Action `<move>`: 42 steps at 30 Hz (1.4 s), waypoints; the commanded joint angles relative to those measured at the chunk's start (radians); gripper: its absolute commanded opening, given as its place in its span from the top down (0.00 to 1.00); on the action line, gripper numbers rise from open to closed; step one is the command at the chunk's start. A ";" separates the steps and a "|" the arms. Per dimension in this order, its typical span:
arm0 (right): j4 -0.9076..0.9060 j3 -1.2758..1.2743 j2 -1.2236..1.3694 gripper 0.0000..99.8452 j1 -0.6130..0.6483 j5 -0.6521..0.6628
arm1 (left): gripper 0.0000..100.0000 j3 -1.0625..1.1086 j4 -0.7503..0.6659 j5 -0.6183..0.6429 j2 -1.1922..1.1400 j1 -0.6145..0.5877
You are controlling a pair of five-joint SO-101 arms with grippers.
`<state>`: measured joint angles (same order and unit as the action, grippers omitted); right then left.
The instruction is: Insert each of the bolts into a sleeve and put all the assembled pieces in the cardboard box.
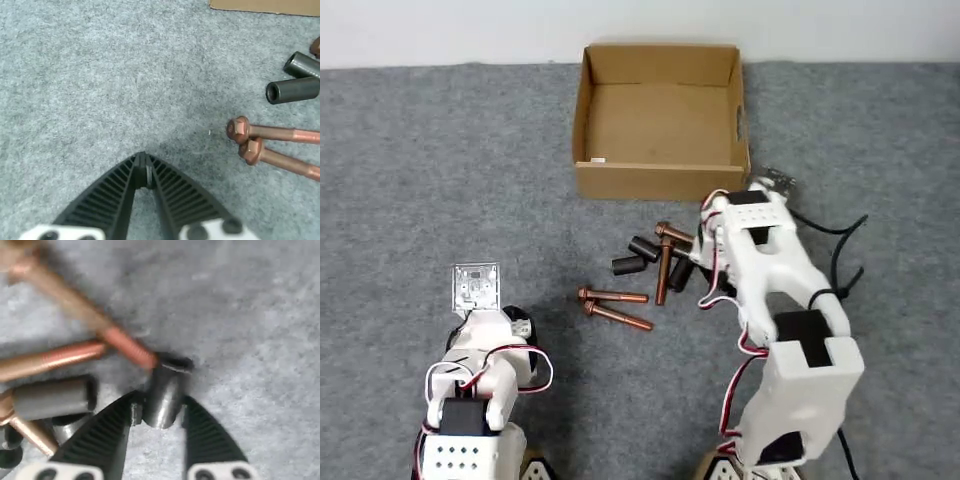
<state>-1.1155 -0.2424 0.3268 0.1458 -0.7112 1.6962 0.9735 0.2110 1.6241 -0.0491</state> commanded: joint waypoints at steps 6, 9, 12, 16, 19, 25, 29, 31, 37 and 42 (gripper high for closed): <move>0.013 0.034 -0.007 0.99 -0.074 0.020 | 1.00 -0.005 0.006 -0.005 0.011 -0.006; 0.012 0.034 -0.010 0.99 -0.077 0.072 | 1.00 -0.005 0.006 -0.005 0.011 -0.006; 0.012 0.032 -0.042 0.99 -0.077 0.107 | 1.00 -0.005 0.006 -0.005 0.011 -0.006; 0.012 0.032 -0.104 0.94 -0.077 0.110 | 1.00 -0.005 0.006 -0.005 0.011 -0.006; 0.019 0.032 -0.124 0.85 -0.077 0.110 | 1.00 -0.005 0.006 -0.005 0.011 -0.006; 0.058 0.028 -0.122 0.80 -0.079 0.112 | 1.00 -0.005 0.006 -0.005 0.011 -0.006; 0.088 0.032 -0.079 0.80 -0.079 0.147 | 1.00 -0.005 0.006 -0.005 0.011 -0.006; 0.102 0.032 -0.042 0.80 -0.079 0.150 | 1.00 -0.005 0.006 -0.005 0.011 -0.006; 0.097 0.034 0.018 0.85 -0.081 0.147 | 1.00 -0.005 0.006 -0.005 0.011 -0.006; 0.082 0.048 0.018 0.96 -0.099 0.147 | 1.00 -0.005 0.006 -0.005 0.011 -0.006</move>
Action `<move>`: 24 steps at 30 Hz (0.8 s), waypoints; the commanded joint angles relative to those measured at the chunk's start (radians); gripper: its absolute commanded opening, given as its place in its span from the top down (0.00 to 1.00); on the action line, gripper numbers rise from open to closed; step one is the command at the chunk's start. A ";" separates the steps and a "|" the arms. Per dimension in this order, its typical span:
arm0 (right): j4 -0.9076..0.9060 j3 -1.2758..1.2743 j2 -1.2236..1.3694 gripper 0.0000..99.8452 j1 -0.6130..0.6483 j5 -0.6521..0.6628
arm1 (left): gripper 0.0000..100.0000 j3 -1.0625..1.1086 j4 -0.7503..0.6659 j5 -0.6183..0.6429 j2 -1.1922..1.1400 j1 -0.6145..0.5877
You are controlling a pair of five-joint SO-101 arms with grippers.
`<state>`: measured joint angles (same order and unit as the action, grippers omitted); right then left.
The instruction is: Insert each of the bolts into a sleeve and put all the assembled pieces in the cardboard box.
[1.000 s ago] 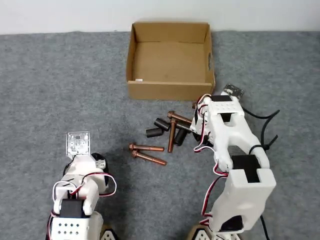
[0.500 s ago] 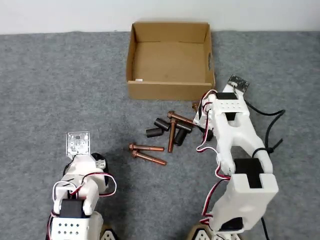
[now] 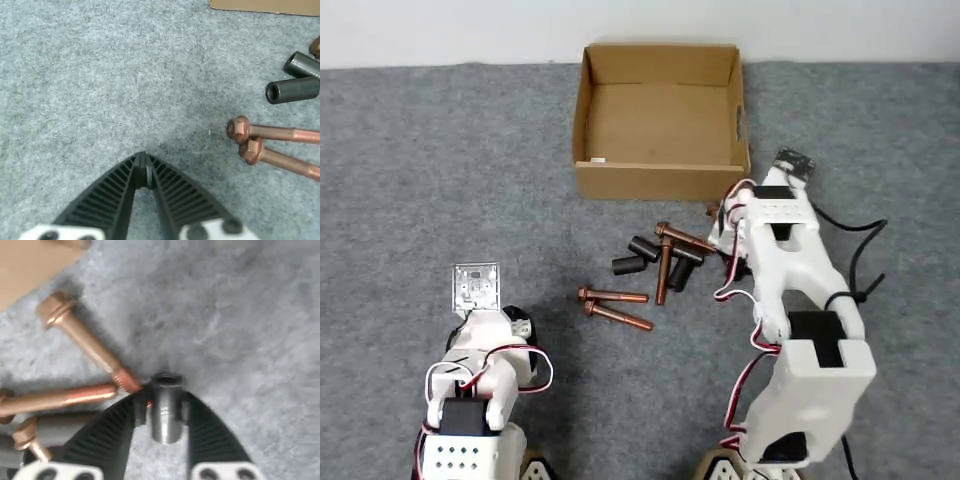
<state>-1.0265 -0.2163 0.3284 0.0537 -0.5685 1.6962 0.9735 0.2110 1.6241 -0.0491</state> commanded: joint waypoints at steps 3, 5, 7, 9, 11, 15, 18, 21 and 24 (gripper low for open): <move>-0.042 0.041 0.015 0.99 -0.028 0.005 | 1.00 -0.005 0.006 -0.005 0.011 -0.006; -0.085 0.066 0.005 0.99 -0.042 0.005 | 1.00 -0.005 0.006 -0.005 0.011 -0.006; -0.122 0.086 -0.010 0.99 -0.058 0.005 | 1.00 -0.005 0.006 -0.005 0.011 -0.006; -0.151 0.095 -0.033 0.99 -0.070 0.008 | 1.00 -0.005 0.006 -0.005 0.011 -0.006; -0.174 0.095 -0.061 0.99 -0.082 0.009 | 1.00 -0.005 0.006 -0.005 0.011 -0.006; -0.226 0.095 -0.101 0.99 -0.136 0.031 | 1.00 -0.005 0.006 -0.005 0.011 -0.006; -0.231 0.094 -0.101 0.99 -0.188 0.094 | 1.00 -0.005 0.006 -0.005 0.011 -0.006; -0.213 0.094 -0.073 0.99 -0.217 0.146 | 1.00 -0.005 0.006 -0.005 0.011 -0.006; -0.188 0.094 -0.016 0.99 -0.219 0.180 | 1.00 -0.005 0.006 -0.005 0.011 -0.006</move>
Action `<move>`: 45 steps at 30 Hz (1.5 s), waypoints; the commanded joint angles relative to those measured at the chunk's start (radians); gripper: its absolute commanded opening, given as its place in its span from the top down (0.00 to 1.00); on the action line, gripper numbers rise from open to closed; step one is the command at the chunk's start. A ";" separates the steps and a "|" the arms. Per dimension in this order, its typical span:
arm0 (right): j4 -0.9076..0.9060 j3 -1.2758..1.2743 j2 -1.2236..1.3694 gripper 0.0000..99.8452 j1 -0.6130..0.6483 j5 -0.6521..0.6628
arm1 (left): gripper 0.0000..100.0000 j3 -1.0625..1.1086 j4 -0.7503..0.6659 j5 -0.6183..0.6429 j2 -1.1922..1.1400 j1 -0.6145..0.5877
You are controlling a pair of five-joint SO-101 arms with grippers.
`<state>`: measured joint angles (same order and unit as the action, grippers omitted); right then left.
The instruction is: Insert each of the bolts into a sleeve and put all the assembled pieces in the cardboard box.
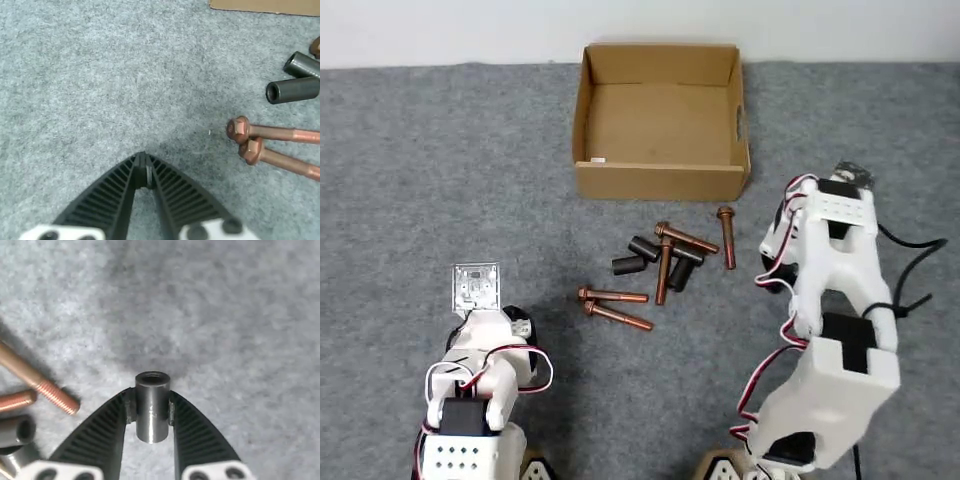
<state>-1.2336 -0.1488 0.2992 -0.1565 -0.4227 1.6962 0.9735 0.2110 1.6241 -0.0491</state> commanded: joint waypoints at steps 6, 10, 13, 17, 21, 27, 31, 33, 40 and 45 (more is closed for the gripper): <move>0.038 0.031 0.114 0.89 -0.004 0.031 | 1.00 -0.005 0.006 -0.005 0.011 -0.006; 0.041 0.031 0.127 0.89 -0.008 0.031 | 1.00 -0.005 0.006 -0.005 0.011 -0.006; 0.039 0.031 0.127 0.98 -0.005 0.031 | 1.00 -0.005 0.006 -0.005 0.011 -0.006; -0.008 0.034 0.120 0.99 -0.002 0.031 | 1.00 -0.005 0.006 -0.005 0.011 -0.006; -0.091 0.041 0.044 0.99 -0.010 0.034 | 1.00 -0.005 0.006 -0.005 0.011 -0.006; -0.259 0.037 -0.220 0.99 -0.007 0.075 | 1.00 -0.005 0.006 -0.005 0.011 -0.006; -0.325 0.034 -0.381 0.99 -0.010 0.120 | 1.00 -0.005 0.006 -0.005 0.011 -0.006; -0.340 0.020 -0.446 0.99 -0.010 0.144 | 1.00 -0.005 0.006 -0.005 0.011 -0.006; -0.343 -0.196 -0.687 0.99 -0.010 0.158 | 1.00 -0.005 0.006 -0.005 0.011 -0.006; -0.340 -0.377 -0.941 0.99 -0.010 0.160 | 1.00 -0.005 0.006 -0.005 0.011 -0.006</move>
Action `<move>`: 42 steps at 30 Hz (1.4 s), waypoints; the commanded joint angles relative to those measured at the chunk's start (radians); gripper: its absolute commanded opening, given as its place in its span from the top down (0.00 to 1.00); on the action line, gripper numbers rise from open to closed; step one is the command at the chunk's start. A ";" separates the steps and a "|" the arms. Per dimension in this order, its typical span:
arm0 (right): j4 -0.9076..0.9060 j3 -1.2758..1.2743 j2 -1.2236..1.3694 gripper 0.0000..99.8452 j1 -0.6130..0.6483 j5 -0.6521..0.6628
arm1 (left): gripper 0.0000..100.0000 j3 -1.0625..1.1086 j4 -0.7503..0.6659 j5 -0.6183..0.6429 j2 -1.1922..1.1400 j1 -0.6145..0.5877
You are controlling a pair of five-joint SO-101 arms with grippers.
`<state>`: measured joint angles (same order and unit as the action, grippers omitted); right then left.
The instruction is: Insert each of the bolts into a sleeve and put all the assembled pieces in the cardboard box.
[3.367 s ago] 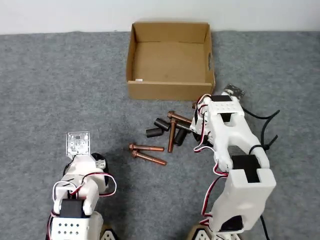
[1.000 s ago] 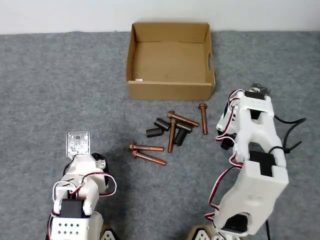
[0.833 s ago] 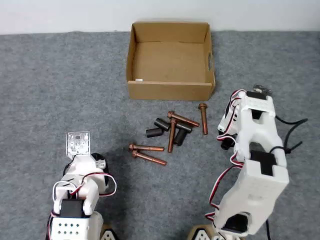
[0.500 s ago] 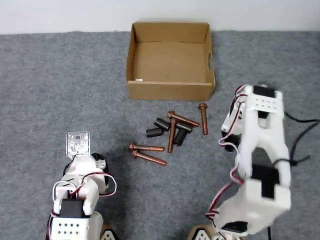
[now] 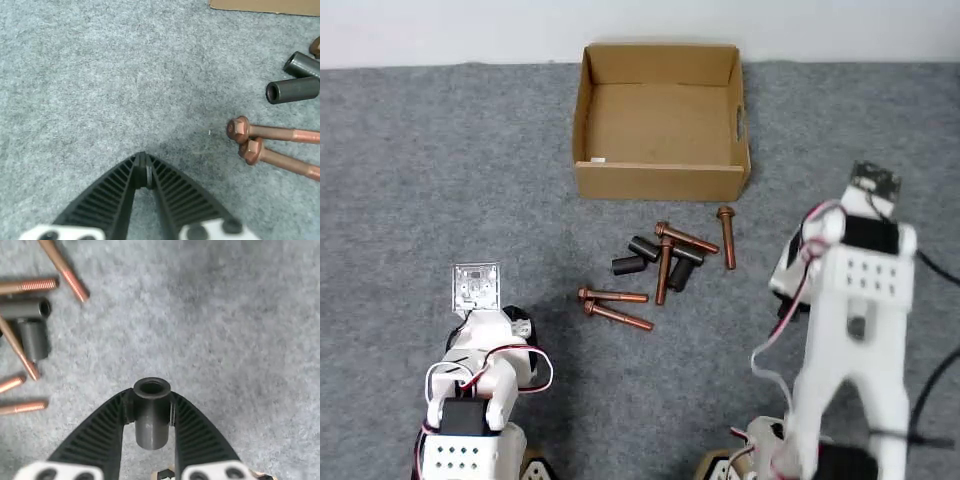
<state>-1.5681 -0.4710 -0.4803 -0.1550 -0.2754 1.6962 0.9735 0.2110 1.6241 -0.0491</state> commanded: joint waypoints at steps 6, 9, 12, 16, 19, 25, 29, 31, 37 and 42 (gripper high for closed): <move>-0.002 -0.232 -0.444 0.99 -0.012 0.012 | 1.00 -0.005 0.006 -0.006 0.011 -0.005; -0.007 -0.311 -0.549 0.99 -0.012 0.012 | 1.00 -0.005 0.006 -0.006 0.011 0.003; -0.007 -0.379 -0.631 0.99 -0.012 0.011 | 1.00 -0.005 0.006 -0.008 0.011 0.064; 0.002 -0.425 -0.717 0.99 -0.012 0.008 | 1.00 -0.019 0.006 -0.005 0.011 0.091; 0.002 -0.433 -0.750 0.99 -0.012 0.006 | 1.00 -0.105 0.011 -0.002 0.009 0.091; 0.004 -0.433 -0.754 0.99 -0.013 0.005 | 1.00 -0.340 0.028 -0.005 -0.029 0.107; 0.004 -0.437 -0.754 0.99 -0.013 -0.023 | 1.00 -0.478 0.110 -0.002 -0.221 0.196; 0.007 -0.456 -0.754 0.99 -0.013 -0.046 | 1.00 -0.558 0.144 0.000 -0.364 0.247; 0.050 -0.514 -0.757 0.99 -0.013 -0.060 | 0.99 -0.837 0.169 0.049 -0.812 0.353; 0.051 -0.514 -0.757 0.99 -0.013 -0.061 | 0.99 -1.036 0.155 -0.011 -1.097 0.427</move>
<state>-1.5390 -0.9912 -1.2290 -0.1580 -0.3245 0.7956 1.1377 0.2279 0.6728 0.3314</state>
